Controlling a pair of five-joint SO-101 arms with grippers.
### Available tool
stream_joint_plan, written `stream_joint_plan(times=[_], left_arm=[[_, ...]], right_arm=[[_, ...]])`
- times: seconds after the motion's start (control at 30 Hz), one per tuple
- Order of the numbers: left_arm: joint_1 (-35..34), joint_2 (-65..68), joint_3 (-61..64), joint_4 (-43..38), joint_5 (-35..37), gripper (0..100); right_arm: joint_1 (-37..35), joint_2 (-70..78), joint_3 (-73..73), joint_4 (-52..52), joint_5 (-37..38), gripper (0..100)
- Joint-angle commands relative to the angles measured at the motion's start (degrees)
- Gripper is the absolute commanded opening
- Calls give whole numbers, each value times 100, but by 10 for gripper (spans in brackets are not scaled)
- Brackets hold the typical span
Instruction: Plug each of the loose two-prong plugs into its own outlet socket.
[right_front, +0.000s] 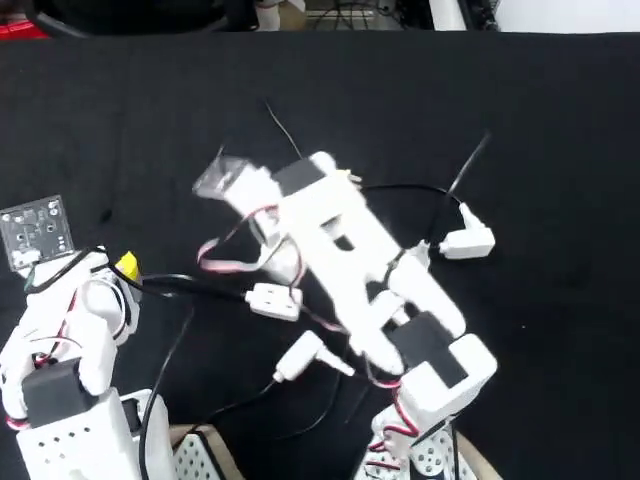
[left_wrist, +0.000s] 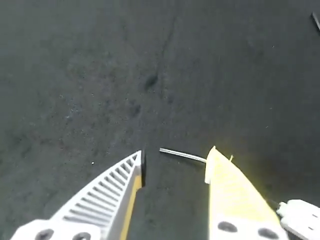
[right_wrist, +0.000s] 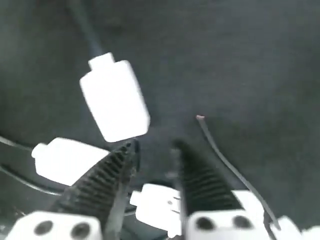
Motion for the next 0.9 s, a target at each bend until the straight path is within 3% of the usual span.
stream_joint_plan(times=[0.0, 0.17, 0.37, 0.47, 0.57, 0.73, 0.87], left_arm=[[66, -53, -629, 158, 70, 209], [382, -53, -637, 114, -668, 209], [1727, 44, 13, -202, -2233, 215], [2369, 387, 418, -475, -2426, 215], [2923, 1152, 532, -765, -3165, 215], [3811, 2857, 382, -1240, -4800, 215], [4277, 3824, 268, -1345, -6479, 210]], right_arm=[[519, -163, -611, 369, -141, 34], [1108, -1218, -444, 484, -448, 33], [1547, -3565, 611, 563, -545, 32], [2110, -4312, 875, 563, -501, 33], [2497, -4303, 857, 642, -484, 35], [2532, -3477, 716, 554, -475, 36], [2558, -2905, 514, 475, -325, 36]])
